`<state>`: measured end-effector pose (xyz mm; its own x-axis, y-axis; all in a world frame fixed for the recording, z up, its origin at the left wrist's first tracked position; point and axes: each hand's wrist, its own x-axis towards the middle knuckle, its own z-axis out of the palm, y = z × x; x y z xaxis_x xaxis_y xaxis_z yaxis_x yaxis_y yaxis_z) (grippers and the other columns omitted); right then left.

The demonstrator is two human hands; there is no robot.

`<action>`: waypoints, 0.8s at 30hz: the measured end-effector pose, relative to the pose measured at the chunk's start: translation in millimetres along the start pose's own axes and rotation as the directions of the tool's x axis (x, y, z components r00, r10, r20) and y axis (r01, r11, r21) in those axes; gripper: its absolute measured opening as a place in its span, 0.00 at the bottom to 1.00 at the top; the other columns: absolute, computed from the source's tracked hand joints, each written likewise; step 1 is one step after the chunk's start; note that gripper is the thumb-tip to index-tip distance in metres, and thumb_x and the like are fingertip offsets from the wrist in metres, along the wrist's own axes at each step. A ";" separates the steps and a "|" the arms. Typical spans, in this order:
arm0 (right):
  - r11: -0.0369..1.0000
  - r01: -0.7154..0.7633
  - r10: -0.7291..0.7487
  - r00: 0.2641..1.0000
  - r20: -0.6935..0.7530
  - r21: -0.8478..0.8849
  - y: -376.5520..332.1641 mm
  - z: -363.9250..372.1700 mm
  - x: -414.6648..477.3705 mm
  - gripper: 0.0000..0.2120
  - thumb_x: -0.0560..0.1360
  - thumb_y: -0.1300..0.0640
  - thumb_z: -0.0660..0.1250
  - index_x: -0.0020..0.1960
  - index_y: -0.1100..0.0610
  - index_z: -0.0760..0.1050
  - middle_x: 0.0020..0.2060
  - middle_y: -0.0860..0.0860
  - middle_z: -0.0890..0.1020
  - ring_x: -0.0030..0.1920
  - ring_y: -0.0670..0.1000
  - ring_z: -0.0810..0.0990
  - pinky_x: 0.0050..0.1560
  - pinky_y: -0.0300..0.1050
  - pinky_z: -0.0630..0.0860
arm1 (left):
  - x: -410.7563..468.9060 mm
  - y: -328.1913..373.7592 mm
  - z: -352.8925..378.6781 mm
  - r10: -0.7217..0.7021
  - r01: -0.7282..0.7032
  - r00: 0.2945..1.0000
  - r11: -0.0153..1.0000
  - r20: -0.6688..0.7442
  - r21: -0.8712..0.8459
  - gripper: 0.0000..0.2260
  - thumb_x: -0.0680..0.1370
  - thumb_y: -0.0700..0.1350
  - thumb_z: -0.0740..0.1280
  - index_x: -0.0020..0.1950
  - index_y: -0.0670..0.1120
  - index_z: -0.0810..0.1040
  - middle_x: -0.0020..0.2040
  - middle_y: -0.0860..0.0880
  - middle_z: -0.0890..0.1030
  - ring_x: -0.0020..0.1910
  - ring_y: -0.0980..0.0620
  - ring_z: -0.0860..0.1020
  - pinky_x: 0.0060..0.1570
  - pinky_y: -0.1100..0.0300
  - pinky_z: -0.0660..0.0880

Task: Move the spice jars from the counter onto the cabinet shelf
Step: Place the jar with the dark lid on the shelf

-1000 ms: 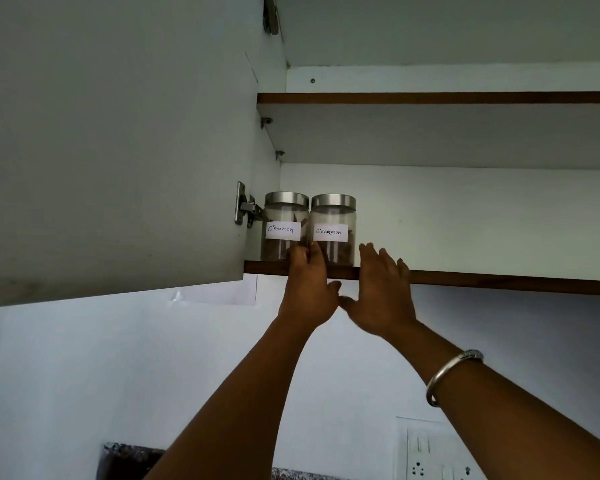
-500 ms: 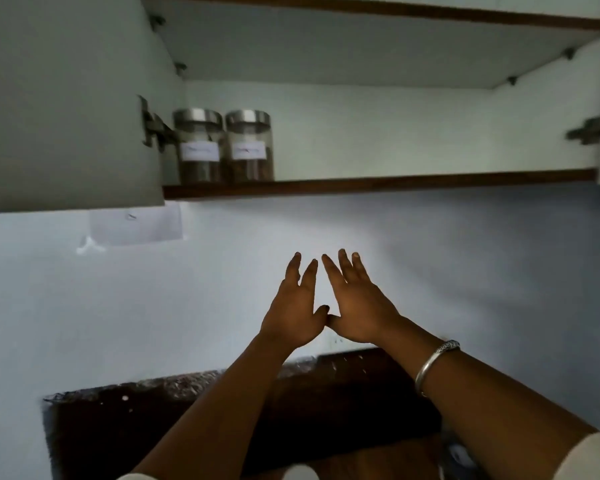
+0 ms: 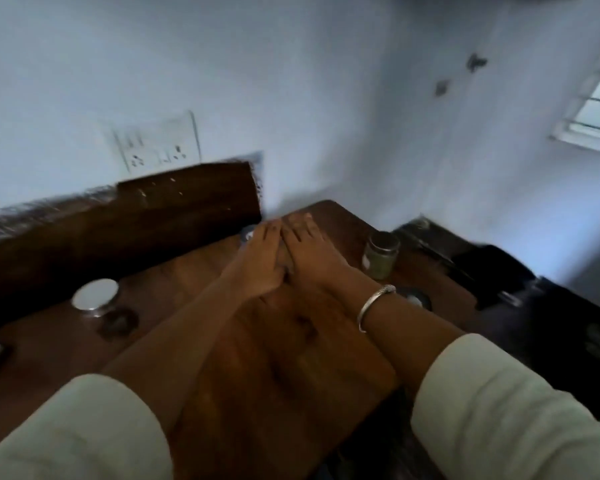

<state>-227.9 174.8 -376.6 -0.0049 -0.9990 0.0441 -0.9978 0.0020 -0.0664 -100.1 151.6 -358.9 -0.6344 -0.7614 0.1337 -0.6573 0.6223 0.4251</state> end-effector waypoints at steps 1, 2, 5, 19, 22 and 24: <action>1.000 -0.016 0.016 1.000 0.016 0.004 17.8 7.8 -14.4 0.41 0.72 0.40 0.55 0.77 0.53 0.41 0.77 0.58 0.50 0.76 0.65 0.44 0.72 0.65 0.54 | 0.9 12.3 17.6 -0.015 0.015 0.999 1.000 0.034 -0.014 0.34 0.76 0.42 0.66 0.76 0.39 0.50 0.77 0.40 0.53 0.76 0.43 0.55 0.73 0.53 0.54; 1.000 -0.028 0.028 0.999 0.042 0.006 33.2 14.6 -26.2 0.42 0.73 0.41 0.59 0.77 0.52 0.40 0.77 0.57 0.48 0.75 0.65 0.42 0.73 0.65 0.52 | 1.5 22.5 31.1 -0.024 0.025 0.997 0.999 0.067 -0.021 0.34 0.76 0.42 0.66 0.76 0.39 0.50 0.77 0.41 0.52 0.76 0.43 0.54 0.73 0.52 0.53; 0.999 -0.032 0.031 0.994 0.103 0.004 75.6 25.9 -57.1 0.41 0.74 0.42 0.62 0.77 0.50 0.41 0.77 0.57 0.47 0.75 0.65 0.40 0.72 0.64 0.50 | 5.1 54.0 66.9 -0.033 0.039 0.985 0.999 0.169 -0.028 0.33 0.78 0.42 0.64 0.76 0.38 0.48 0.76 0.40 0.52 0.76 0.43 0.54 0.74 0.53 0.54; 0.912 -0.392 0.322 0.866 0.383 0.119 197.0 76.9 -125.4 0.44 0.70 0.38 0.66 0.76 0.44 0.43 0.76 0.59 0.42 0.73 0.70 0.48 0.69 0.68 0.58 | 23.4 121.3 184.8 -0.111 0.143 0.875 0.989 0.472 -0.033 0.42 0.76 0.48 0.67 0.77 0.45 0.38 0.77 0.43 0.49 0.75 0.44 0.58 0.71 0.51 0.62; 0.898 -0.395 0.318 0.888 0.333 0.195 198.9 82.0 -128.3 0.40 0.73 0.44 0.67 0.76 0.49 0.48 0.74 0.61 0.49 0.70 0.69 0.57 0.67 0.61 0.64 | 21.8 123.6 193.8 -0.116 0.149 0.855 0.988 0.505 -0.026 0.42 0.76 0.49 0.67 0.77 0.44 0.39 0.77 0.42 0.50 0.75 0.43 0.57 0.70 0.53 0.62; 0.866 -0.429 0.355 0.889 0.289 0.255 197.9 82.4 -128.8 0.40 0.71 0.47 0.69 0.75 0.51 0.50 0.72 0.62 0.53 0.67 0.69 0.60 0.65 0.59 0.65 | 19.2 122.0 197.3 -0.118 0.148 0.845 0.989 0.521 -0.016 0.42 0.76 0.49 0.67 0.77 0.44 0.39 0.77 0.42 0.50 0.74 0.43 0.58 0.69 0.53 0.62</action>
<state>-419.2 300.2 -477.5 -0.3397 -0.9003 -0.2723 -0.8455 0.4191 -0.3310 -272.7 248.7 -481.1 -0.6707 -0.6220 -0.4040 -0.7373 0.4997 0.4546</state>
